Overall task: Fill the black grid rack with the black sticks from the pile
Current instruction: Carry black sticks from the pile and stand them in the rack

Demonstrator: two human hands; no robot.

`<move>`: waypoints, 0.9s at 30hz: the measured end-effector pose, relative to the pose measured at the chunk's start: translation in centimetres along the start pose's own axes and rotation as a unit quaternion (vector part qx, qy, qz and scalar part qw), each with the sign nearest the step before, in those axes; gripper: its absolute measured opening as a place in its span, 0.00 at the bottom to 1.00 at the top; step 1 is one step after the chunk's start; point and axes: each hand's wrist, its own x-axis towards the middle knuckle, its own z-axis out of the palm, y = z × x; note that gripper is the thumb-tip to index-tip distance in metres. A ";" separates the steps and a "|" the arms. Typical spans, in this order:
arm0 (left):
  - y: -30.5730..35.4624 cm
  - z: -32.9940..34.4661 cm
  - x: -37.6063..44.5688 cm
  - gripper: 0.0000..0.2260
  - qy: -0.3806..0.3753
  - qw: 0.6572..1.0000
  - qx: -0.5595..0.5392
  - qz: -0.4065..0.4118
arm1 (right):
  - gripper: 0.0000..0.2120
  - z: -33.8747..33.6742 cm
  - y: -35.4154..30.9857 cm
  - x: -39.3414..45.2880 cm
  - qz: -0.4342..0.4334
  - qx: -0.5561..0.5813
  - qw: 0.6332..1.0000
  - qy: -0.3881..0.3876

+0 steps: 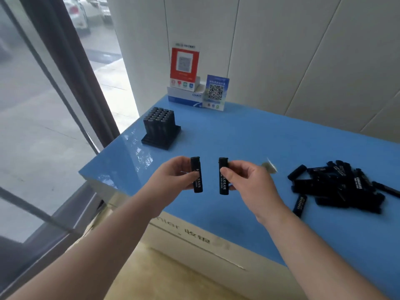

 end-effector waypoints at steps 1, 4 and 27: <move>0.0 -1.6 -0.1 0.07 -0.003 1.000 0.010 0.003 | 0.05 1.7 -0.2 0.1 0.001 0.003 1.000 -0.007; 0.0 -6.2 -0.1 0.06 -0.015 0.999 0.029 0.005 | 0.05 6.7 -0.5 0.5 0.000 0.001 1.000 -0.019; 2.0 -19.7 10.4 0.06 0.045 0.996 0.071 0.006 | 0.03 17.5 -1.2 13.7 -0.001 0.037 0.999 0.022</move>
